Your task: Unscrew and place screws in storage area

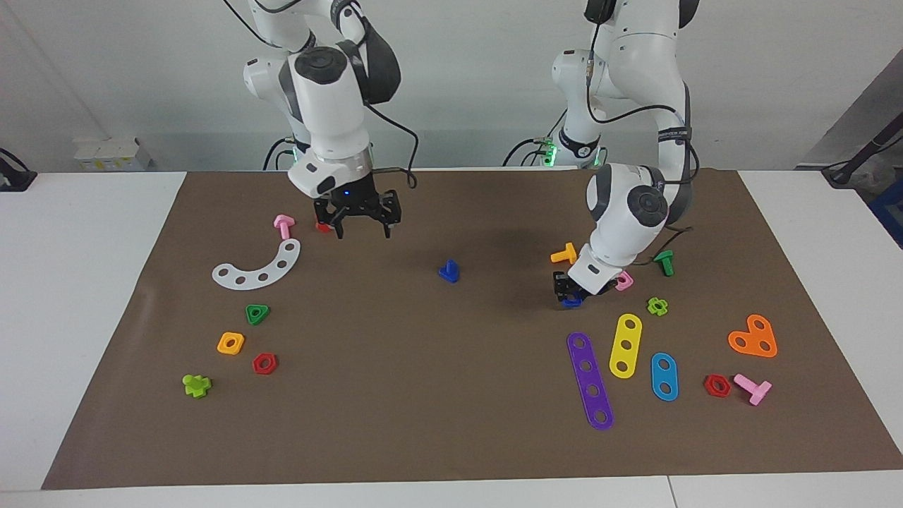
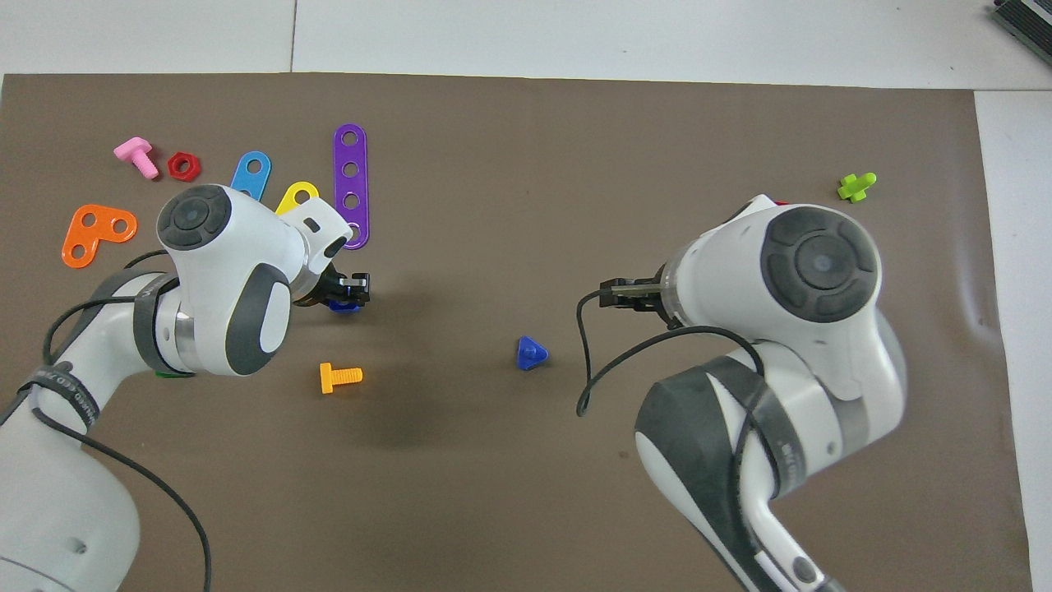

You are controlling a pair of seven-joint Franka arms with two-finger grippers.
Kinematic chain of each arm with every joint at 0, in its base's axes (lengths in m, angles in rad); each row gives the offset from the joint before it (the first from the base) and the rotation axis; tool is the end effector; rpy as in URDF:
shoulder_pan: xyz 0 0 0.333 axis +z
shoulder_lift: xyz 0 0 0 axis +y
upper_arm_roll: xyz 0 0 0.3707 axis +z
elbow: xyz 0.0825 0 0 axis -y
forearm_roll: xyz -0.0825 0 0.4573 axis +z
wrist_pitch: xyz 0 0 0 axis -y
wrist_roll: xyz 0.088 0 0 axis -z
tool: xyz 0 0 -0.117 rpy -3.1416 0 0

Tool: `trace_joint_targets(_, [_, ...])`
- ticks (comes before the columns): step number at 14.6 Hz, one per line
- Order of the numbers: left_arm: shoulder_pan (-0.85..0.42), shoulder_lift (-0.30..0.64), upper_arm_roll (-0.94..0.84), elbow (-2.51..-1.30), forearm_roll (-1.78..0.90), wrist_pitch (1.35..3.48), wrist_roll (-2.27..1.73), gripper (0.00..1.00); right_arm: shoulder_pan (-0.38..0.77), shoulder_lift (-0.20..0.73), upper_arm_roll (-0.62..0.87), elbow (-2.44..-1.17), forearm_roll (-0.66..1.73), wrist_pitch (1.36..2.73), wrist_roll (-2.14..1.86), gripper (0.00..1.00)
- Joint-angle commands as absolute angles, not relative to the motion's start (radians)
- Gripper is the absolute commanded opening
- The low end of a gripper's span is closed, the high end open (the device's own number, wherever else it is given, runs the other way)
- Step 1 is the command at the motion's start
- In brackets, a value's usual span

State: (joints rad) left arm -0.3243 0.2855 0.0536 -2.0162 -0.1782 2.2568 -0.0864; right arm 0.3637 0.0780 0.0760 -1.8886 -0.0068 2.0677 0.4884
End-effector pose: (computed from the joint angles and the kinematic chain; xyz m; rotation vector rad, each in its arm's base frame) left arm 0.6361 -0.1839 0.3014 3.0277 -0.1061 -0.0975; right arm 0.6017 0.2814 0.4886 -3.0925 0.0716 -0.1404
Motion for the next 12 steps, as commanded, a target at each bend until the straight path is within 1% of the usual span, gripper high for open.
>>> trace_joint_targets(1, [-0.31, 0.238, 0.052, -2.051, -0.14, 2.273, -0.066, 1.0, 0.411, 0.15, 0.072, -1.885, 0.0, 2.163, 0.547, 0.97])
trace_joint_targets(3, [-0.308, 0.241, 0.054, -2.011, -0.111, 2.249, -0.066, 1.0, 0.455, 0.199, 0.072, -1.885, -0.003, 2.219, 0.575, 0.97])
trace_joint_targets(5, [-0.299, 0.216, 0.066, -1.952, -0.11, 2.128, -0.064, 1.0, 0.498, 0.247, 0.072, -1.885, -0.044, 2.27, 0.632, 0.97])
trace_joint_targets(7, [-0.258, 0.166, 0.078, -1.872, -0.109, 1.941, -0.054, 1.0, 0.526, 0.279, 0.072, -1.887, -0.074, 2.316, 0.686, 0.96])
trace_joint_targets(8, [-0.223, 0.122, 0.077, -1.862, -0.109, 1.874, -0.025, 1.0, 0.534, 0.294, 0.072, -1.885, -0.075, 2.319, 0.687, 0.96])
trace_joint_targets(10, [-0.163, 0.045, 0.078, -1.867, -0.109, 1.76, 0.043, 1.0, 0.564, 0.339, 0.072, -1.884, -0.113, 2.348, 0.696, 0.93])
trace_joint_targets(12, [-0.112, -0.029, 0.078, -1.888, -0.095, 1.682, 0.066, 1.0, 0.571, 0.344, 0.072, -1.899, -0.124, 2.364, 0.718, 0.92])
